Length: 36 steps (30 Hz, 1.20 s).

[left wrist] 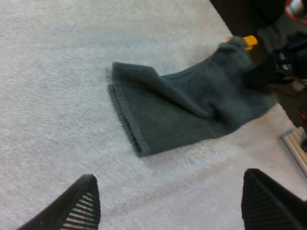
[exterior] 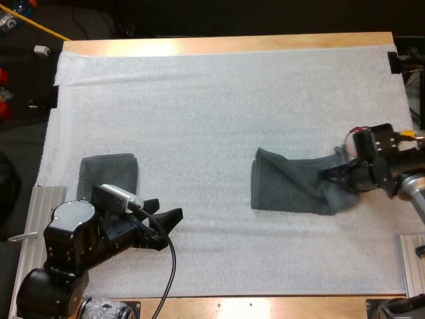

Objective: Pick towel from pile, fold and stack

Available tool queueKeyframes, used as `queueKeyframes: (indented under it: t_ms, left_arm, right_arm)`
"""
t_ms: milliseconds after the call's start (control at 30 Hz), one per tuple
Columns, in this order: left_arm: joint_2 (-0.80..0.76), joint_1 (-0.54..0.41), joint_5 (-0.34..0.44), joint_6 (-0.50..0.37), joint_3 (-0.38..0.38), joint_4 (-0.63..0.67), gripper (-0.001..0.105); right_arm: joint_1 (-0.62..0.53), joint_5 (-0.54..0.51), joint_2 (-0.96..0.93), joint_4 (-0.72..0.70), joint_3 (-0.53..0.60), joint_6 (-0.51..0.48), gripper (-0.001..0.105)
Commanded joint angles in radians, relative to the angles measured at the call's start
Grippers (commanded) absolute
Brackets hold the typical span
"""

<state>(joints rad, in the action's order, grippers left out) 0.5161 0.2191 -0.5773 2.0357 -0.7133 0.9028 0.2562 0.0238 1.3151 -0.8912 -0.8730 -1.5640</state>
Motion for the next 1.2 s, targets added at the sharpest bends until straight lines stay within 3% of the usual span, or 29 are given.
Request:
queueKeyframes:
  t_ms: [0, 133, 433, 600, 733, 767, 867, 933, 1000, 1167]
  left_arm:
    - [-0.002, -0.002, -0.013, 0.006, -0.007, -0.010, 0.061]
    - [-0.002, -0.002, -0.051, 0.006, -0.007, -0.007, 0.061]
    - [-0.002, -0.002, -0.072, 0.006, -0.007, 0.012, 0.061]
    - [-0.002, -0.002, -0.079, 0.006, -0.007, 0.012, 0.061]
    - [-0.002, -0.002, -0.078, 0.006, -0.007, 0.012, 0.061]
    - [-0.002, -0.002, -0.078, 0.006, -0.007, 0.012, 0.061]
    - [-0.002, -0.002, -0.078, 0.006, -0.007, 0.012, 0.061]
    - [-0.002, -0.002, -0.078, 0.006, -0.007, 0.012, 0.061]
    - [-0.002, -0.002, -0.078, 0.006, -0.007, 0.012, 0.061]
    - [-0.002, -0.002, -0.078, 0.006, -0.007, 0.012, 0.061]
  right_arm:
    - [0.024, 0.059, 0.001, 0.021, 0.000, 0.045, 0.000]
    - [0.121, 0.145, 0.040, 0.119, 0.000, 0.174, 0.000]
    - [0.239, 0.199, 0.191, 0.357, 0.000, 0.425, 0.000]
    - [0.239, 0.211, 0.257, 0.412, 0.000, 0.496, 0.000]
    - [0.239, 0.272, 0.301, 0.415, 0.000, 0.496, 0.001]
    - [0.239, 0.273, 0.306, 0.415, 0.000, 0.496, 0.003]
    - [0.239, 0.301, 0.311, 0.415, 0.000, 0.499, 0.026]
    - [0.239, 0.331, 0.304, 0.415, -0.003, 0.483, 0.056]
    - [0.239, 0.345, 0.292, 0.416, -0.002, 0.466, 0.073]
    - [0.239, 0.314, 0.241, 0.416, -0.002, 0.424, 0.073]
